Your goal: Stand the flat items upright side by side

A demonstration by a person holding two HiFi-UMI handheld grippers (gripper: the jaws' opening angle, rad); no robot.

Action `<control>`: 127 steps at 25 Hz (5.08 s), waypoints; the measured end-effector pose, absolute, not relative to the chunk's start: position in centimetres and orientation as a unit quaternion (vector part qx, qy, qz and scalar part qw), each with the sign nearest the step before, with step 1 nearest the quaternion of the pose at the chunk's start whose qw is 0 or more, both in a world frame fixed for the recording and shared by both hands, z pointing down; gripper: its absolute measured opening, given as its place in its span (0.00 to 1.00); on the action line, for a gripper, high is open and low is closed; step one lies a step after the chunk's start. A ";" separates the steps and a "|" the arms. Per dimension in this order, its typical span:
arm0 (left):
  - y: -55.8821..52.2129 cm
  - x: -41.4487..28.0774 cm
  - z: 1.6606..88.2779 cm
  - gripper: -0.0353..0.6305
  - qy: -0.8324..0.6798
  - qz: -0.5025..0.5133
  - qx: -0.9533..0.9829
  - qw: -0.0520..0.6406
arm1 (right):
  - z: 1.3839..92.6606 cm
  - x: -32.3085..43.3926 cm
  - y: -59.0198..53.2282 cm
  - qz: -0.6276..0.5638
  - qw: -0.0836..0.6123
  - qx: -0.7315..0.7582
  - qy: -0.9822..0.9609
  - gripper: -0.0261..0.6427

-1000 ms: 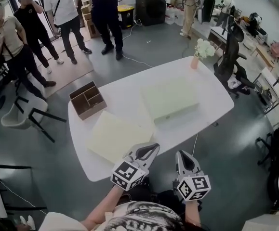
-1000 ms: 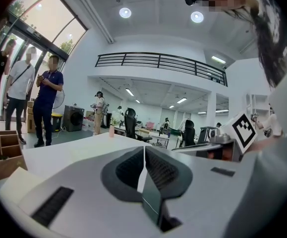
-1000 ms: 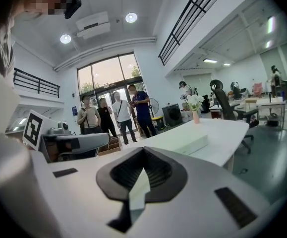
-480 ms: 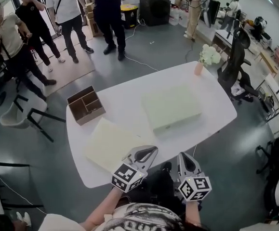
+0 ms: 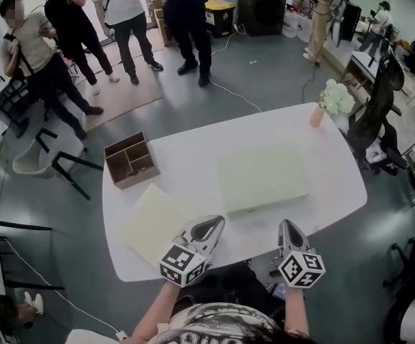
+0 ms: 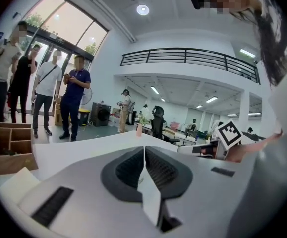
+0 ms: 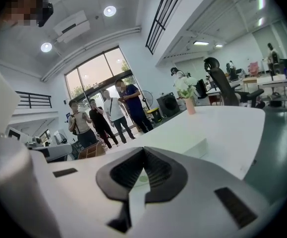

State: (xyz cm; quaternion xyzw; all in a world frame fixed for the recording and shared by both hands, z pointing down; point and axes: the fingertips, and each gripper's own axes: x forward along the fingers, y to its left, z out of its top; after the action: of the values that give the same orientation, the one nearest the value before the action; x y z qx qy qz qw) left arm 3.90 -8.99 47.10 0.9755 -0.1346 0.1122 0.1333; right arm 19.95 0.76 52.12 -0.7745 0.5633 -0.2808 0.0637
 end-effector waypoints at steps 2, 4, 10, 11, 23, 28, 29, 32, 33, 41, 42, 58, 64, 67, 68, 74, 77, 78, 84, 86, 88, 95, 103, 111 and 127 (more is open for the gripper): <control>-10.0 5.0 47.3 0.08 -0.153 0.113 0.972 0.141 | 53.2 22.4 0.3 -0.294 0.063 -0.774 0.557 0.05; -10.8 6.2 47.6 0.08 -0.163 0.117 0.969 0.142 | 54.3 24.7 -0.1 -0.305 0.063 -0.774 0.552 0.08; -12.9 9.2 49.3 0.08 -0.184 0.137 0.962 0.151 | 59.3 30.4 -0.9 -0.358 0.082 -0.775 0.514 0.26; -13.5 9.4 49.6 0.08 -0.191 0.140 0.960 0.152 | 60.3 31.2 -1.0 -0.368 0.085 -0.775 0.506 0.29; -24.5 10.8 55.7 0.39 -0.215 0.192 0.927 0.239 | 65.4 36.6 -3.3 -0.409 0.095 -0.800 0.428 0.58; -28.6 13.4 60.3 0.48 -0.202 0.240 0.909 0.276 | 66.4 36.2 -3.5 -0.446 0.151 -0.790 0.392 0.63; -29.4 14.0 61.1 0.49 -0.202 0.244 0.904 0.286 | 66.6 36.1 -3.6 -0.451 0.164 -0.787 0.388 0.64; -31.0 15.5 63.5 0.51 -0.202 0.262 0.891 0.310 | 66.8 36.2 -3.8 -0.457 0.193 -0.782 0.378 0.66; -31.4 15.7 64.3 0.52 -0.203 0.270 0.887 0.315 | 66.9 36.3 -3.8 -0.457 0.195 -0.782 0.377 0.66; -32.0 16.2 66.3 0.54 -0.176 0.230 0.871 0.396 | 66.6 37.6 -4.9 -0.448 0.246 -0.774 0.373 0.72; -31.9 16.3 66.3 0.53 -0.170 0.226 0.871 0.402 | 66.7 37.7 -4.9 -0.449 0.251 -0.775 0.368 0.72; -31.7 16.4 66.2 0.47 -0.173 0.159 0.869 0.436 | 62.1 38.9 -6.0 -0.385 0.206 -0.790 0.431 0.60; -32.0 16.2 66.0 0.47 -0.170 0.141 0.864 0.452 | 59.4 39.3 -6.9 -0.347 0.205 -0.789 0.464 0.57; -32.0 16.1 65.8 0.47 -0.163 0.133 0.862 0.462 | 57.3 39.1 -7.2 -0.314 0.195 -0.790 0.489 0.55; -32.1 16.1 65.7 0.47 -0.159 0.130 0.861 0.466 | 56.3 38.8 -7.5 -0.302 0.190 -0.790 0.498 0.55; -32.1 15.9 65.3 0.45 -0.147 0.099 0.851 0.493 | 50.3 37.0 -8.7 -0.229 0.156 -0.786 0.552 0.52; -32.1 15.6 65.2 0.44 -0.151 0.082 0.846 0.504 | 47.5 35.6 -9.2 -0.195 0.144 -0.777 0.581 0.50; -32.1 15.5 65.2 0.43 -0.153 0.077 0.845 0.507 | 46.6 35.1 -9.4 -0.185 0.143 -0.773 0.590 0.50; -32.1 14.6 65.1 0.43 -0.171 0.067 0.843 0.505 | 42.3 31.5 -10.2 -0.135 0.122 -0.752 0.634 0.45; -32.0 14.1 65.2 0.43 -0.178 0.069 0.843 0.502 | 41.3 30.0 -10.3 -0.122 0.113 -0.744 0.648 0.44; -31.9 13.6 65.2 0.41 -0.185 0.074 0.847 0.493 | 40.6 28.4 -10.3 -0.111 0.102 -0.736 0.660 0.44; -31.4 12.4 64.8 0.27 -0.211 0.095 0.861 0.453 | 39.1 22.7 -10.3 -0.077 0.070 -0.705 0.701 0.43; -29.5 11.5 63.6 0.26 -0.217 0.101 0.869 0.432 | 38.0 17.6 -10.2 -0.053 0.041 -0.672 0.738 0.42; -28.2 10.2 62.4 0.26 -0.209 0.087 0.874 0.430 | 38.4 13.2 -10.6 -0.038 0.006 -0.647 0.762 0.43; -27.6 9.9 62.0 0.30 -0.184 0.082 0.876 0.439 | 51.8 12.8 -12.7 -0.136 -0.110 -0.647 0.742 0.62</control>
State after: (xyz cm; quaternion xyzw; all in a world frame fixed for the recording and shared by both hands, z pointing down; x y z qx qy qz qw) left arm 9.89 -27.60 62.01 0.8757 -0.1845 0.0815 0.4386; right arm 12.83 -12.74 51.84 -0.6473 0.7420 -0.1358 -0.1096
